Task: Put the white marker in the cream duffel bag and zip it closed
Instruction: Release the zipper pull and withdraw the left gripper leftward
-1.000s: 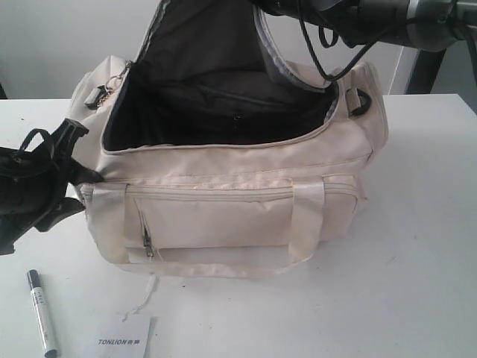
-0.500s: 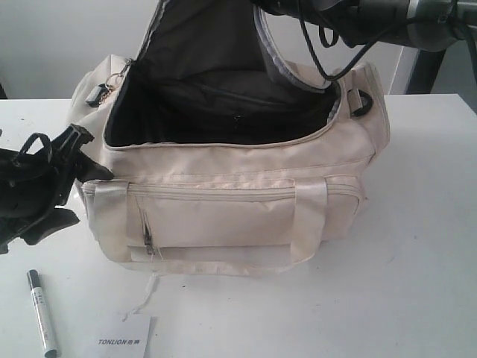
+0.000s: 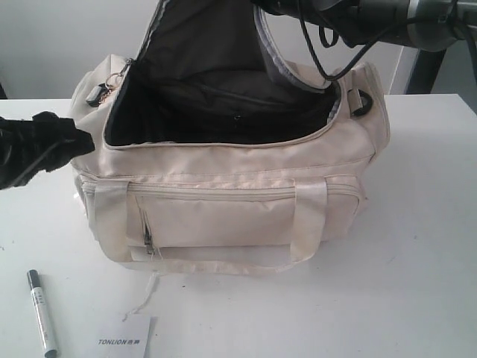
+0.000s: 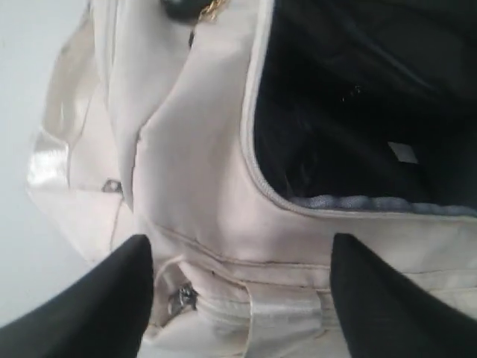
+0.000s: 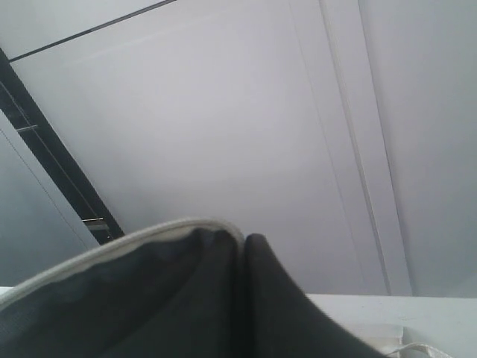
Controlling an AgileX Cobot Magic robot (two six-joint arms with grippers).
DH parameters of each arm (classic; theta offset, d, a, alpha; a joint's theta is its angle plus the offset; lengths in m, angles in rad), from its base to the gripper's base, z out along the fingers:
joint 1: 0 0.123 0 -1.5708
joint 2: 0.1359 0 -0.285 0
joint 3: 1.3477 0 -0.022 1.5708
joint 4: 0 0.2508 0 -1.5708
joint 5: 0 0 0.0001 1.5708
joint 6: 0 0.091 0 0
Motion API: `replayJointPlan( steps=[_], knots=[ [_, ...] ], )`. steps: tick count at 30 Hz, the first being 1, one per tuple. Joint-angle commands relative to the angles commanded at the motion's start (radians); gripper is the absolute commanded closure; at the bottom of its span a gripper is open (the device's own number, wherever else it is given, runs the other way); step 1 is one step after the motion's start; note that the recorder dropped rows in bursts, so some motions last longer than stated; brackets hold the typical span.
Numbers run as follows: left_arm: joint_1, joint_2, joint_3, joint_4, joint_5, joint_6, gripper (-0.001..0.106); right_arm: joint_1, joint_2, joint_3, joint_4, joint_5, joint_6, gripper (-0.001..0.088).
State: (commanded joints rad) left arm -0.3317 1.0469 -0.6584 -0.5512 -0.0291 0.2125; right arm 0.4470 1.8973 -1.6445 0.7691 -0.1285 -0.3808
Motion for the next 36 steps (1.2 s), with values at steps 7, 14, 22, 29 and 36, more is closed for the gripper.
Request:
replayJointPlan(
  steps=[7, 14, 22, 29, 36],
  knots=[
    [0.0, -0.043, 0.0, 0.01, 0.016, 0.373, 0.106, 0.0, 0.0, 0.0, 0.0, 0.0, 0.0, 0.0868],
    [0.0, -0.046, 0.0, 0.01, 0.016, 0.465, 0.105, 0.0, 0.0, 0.0, 0.0, 0.0, 0.0, 0.0868],
    [0.0, -0.046, -0.017, 0.01, 0.003, 0.572, 0.105, 0.0, 0.0, 0.0, 0.0, 0.0, 0.0, 0.0868],
    [0.055, -0.044, -0.119, 0.008, 0.172, 0.563, 0.105, 0.0, 0.0, 0.0, 0.0, 0.0, 0.0, 0.0868],
    [0.194, -0.044, -0.216, 0.012, 0.401, 0.457, 0.105, 0.0, 0.0, 0.0, 0.0, 0.0, 0.0, 0.0868]
  ],
)
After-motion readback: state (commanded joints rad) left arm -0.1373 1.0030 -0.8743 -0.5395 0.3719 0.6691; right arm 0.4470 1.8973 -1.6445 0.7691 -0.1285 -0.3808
